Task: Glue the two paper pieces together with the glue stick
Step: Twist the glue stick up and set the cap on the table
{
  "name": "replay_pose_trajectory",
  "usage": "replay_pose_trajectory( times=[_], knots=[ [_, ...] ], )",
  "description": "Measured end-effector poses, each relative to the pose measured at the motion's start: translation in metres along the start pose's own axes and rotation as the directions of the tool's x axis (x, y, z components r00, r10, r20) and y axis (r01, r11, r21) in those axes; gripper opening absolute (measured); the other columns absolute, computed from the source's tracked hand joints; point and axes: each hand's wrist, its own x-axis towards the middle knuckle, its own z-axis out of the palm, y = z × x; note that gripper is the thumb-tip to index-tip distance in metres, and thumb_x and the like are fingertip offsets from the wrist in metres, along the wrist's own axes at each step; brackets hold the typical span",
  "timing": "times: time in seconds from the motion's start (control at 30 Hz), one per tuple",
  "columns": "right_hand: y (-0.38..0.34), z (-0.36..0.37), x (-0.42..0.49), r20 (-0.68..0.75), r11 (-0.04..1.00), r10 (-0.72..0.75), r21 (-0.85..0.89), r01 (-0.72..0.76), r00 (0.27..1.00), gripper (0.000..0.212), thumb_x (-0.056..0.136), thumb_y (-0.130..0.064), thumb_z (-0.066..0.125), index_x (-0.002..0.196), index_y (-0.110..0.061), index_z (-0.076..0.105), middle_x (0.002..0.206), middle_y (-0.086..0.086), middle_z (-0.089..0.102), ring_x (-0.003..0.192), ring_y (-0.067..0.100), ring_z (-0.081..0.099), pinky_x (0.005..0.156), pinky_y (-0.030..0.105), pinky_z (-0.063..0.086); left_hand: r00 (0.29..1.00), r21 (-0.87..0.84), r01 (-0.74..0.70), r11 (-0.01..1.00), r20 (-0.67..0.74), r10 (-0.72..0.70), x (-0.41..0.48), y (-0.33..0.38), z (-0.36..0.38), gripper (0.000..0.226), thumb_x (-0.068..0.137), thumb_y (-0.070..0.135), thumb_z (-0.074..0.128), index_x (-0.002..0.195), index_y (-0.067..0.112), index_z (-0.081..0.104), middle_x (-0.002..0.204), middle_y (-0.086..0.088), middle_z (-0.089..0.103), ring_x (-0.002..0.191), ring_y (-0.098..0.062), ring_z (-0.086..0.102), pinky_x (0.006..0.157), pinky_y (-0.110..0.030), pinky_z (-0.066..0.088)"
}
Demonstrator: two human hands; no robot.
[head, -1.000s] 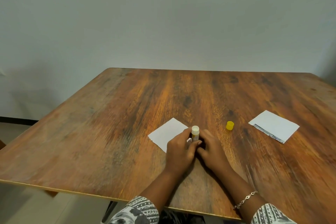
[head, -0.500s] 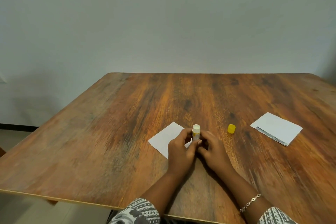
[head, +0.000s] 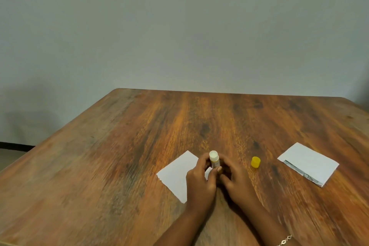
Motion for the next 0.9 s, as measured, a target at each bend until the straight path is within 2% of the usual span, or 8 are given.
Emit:
replay_pose_trajectory(
  times=[0.07, 0.17, 0.27, 0.4, 0.47, 0.63, 0.8, 0.9],
  knots=[
    [0.0023, 0.0028, -0.0003, -0.007, 1.000, -0.003, -0.026, 0.003, 1.000, 0.054, 0.075, 0.011, 0.056, 0.101, -0.036, 0.056, 0.095, -0.004, 0.062, 0.088, -0.001, 0.056, 0.074, 0.009, 0.042, 0.999, 0.029, -0.030, 0.999, 0.026, 0.029, -0.0003, -0.0014, 0.0004, 0.038, 0.082, 0.005, 0.063, 0.110, 0.031, 0.058, 0.096, 0.034, 0.059, 0.094, 0.013, 0.058, 0.079, -0.001, 0.042],
    [0.0038, 0.0044, 0.0013, -0.031, 0.999, 0.022, -0.025, -0.022, 0.999, 0.052, 0.074, 0.010, 0.059, 0.088, -0.040, 0.055, 0.084, 0.000, 0.057, 0.077, 0.003, 0.054, 0.065, 0.012, 0.041, 0.995, 0.049, -0.069, 0.996, 0.069, 0.065, -0.0010, -0.0016, -0.0004, 0.034, 0.083, 0.005, 0.060, 0.112, 0.023, 0.060, 0.098, 0.025, 0.062, 0.093, 0.012, 0.058, 0.079, -0.002, 0.043],
    [0.0044, 0.0018, 0.0031, -0.016, 1.000, 0.012, 0.010, -0.012, 1.000, 0.047, 0.074, 0.012, 0.057, 0.096, -0.029, 0.062, 0.088, -0.005, 0.063, 0.082, 0.002, 0.058, 0.070, 0.012, 0.044, 0.997, 0.047, -0.065, 0.997, 0.052, 0.062, -0.0010, -0.0023, -0.0012, 0.032, 0.083, 0.006, 0.061, 0.112, 0.020, 0.060, 0.098, 0.017, 0.065, 0.092, 0.011, 0.059, 0.078, -0.002, 0.043],
    [0.0030, -0.0009, 0.0032, 0.017, 0.997, 0.006, 0.080, -0.007, 1.000, 0.045, 0.078, 0.012, 0.056, 0.108, -0.021, 0.063, 0.097, -0.007, 0.068, 0.092, 0.003, 0.063, 0.079, 0.015, 0.049, 0.998, 0.058, -0.051, 0.997, 0.035, 0.049, 0.0009, -0.0023, -0.0021, 0.031, 0.084, 0.007, 0.061, 0.113, 0.017, 0.061, 0.096, 0.019, 0.064, 0.089, 0.016, 0.057, 0.076, -0.001, 0.042],
    [0.0026, 0.0016, 0.0020, 0.025, 1.000, -0.012, 0.029, 0.012, 1.000, 0.045, 0.079, 0.009, 0.056, 0.107, -0.026, 0.060, 0.095, -0.009, 0.064, 0.089, 0.000, 0.060, 0.075, 0.011, 0.045, 0.999, 0.055, -0.038, 0.998, 0.020, 0.037, 0.0011, -0.0024, -0.0021, 0.032, 0.083, 0.006, 0.063, 0.113, 0.018, 0.061, 0.097, 0.019, 0.063, 0.089, 0.019, 0.056, 0.078, 0.000, 0.042],
    [0.0038, 0.0015, 0.0019, -0.024, 0.998, -0.007, -0.055, 0.005, 1.000, 0.051, 0.077, 0.007, 0.059, 0.091, -0.042, 0.056, 0.078, 0.002, 0.055, 0.073, 0.007, 0.051, 0.061, 0.015, 0.041, 0.999, 0.046, -0.027, 0.999, 0.026, 0.026, -0.0006, -0.0006, -0.0016, 0.034, 0.082, 0.005, 0.064, 0.114, 0.018, 0.061, 0.099, 0.019, 0.063, 0.091, 0.019, 0.055, 0.080, 0.001, 0.041],
    [0.0021, -0.0037, 0.0009, 0.049, 0.996, 0.028, 0.079, -0.032, 0.998, 0.056, 0.078, 0.011, 0.056, 0.109, -0.035, 0.057, 0.104, 0.001, 0.067, 0.098, 0.008, 0.061, 0.084, 0.021, 0.049, 1.000, 0.035, -0.004, 0.999, 0.014, 0.004, 0.0019, -0.0018, -0.0047, 0.032, 0.082, 0.007, 0.065, 0.111, 0.019, 0.062, 0.097, 0.017, 0.065, 0.091, 0.010, 0.060, 0.081, -0.007, 0.046],
    [0.0018, -0.0018, 0.0009, 0.067, 1.000, -0.002, 0.025, 0.000, 0.998, 0.056, 0.078, 0.009, 0.058, 0.111, -0.035, 0.054, 0.103, -0.002, 0.064, 0.097, 0.002, 0.058, 0.081, 0.013, 0.045, 1.000, 0.037, 0.001, 0.999, 0.008, -0.001, 0.0030, -0.0020, -0.0040, 0.032, 0.081, 0.009, 0.066, 0.111, 0.020, 0.062, 0.097, 0.019, 0.064, 0.093, 0.008, 0.060, 0.082, -0.008, 0.047]
  ],
)
